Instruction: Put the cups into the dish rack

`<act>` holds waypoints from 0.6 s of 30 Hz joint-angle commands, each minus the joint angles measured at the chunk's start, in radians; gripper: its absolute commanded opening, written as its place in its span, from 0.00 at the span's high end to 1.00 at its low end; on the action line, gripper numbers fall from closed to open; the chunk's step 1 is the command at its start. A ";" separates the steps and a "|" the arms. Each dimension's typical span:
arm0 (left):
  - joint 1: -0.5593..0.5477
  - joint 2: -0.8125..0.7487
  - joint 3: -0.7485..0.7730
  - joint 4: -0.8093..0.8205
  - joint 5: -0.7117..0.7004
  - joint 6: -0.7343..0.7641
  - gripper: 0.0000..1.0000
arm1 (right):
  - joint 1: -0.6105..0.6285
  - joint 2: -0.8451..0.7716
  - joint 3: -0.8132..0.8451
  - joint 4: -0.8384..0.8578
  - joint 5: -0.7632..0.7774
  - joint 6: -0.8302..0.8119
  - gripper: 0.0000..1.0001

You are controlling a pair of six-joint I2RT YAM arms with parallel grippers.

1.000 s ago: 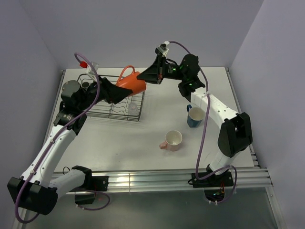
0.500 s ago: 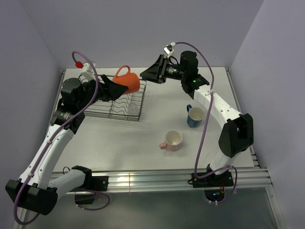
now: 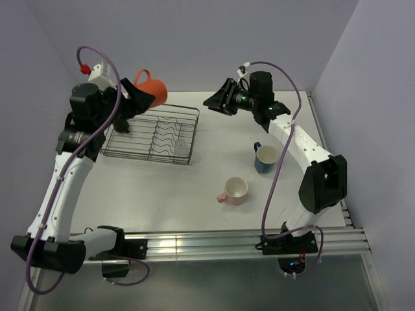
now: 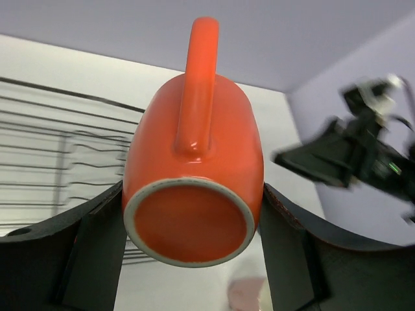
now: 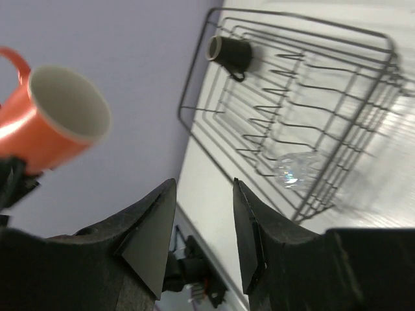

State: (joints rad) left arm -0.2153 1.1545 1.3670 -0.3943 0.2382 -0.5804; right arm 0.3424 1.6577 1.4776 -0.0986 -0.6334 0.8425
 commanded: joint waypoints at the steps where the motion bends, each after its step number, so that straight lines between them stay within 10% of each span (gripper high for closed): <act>1: 0.083 0.095 0.131 -0.052 -0.105 0.031 1.00 | -0.006 -0.079 0.001 -0.091 0.122 -0.108 0.52; 18: 0.149 0.662 0.645 -0.509 -0.355 0.254 1.00 | -0.006 -0.144 -0.028 -0.240 0.250 -0.260 0.52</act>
State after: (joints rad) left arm -0.0677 1.8252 1.9068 -0.8780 -0.0666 -0.3870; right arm 0.3424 1.5509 1.4578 -0.3256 -0.4080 0.6247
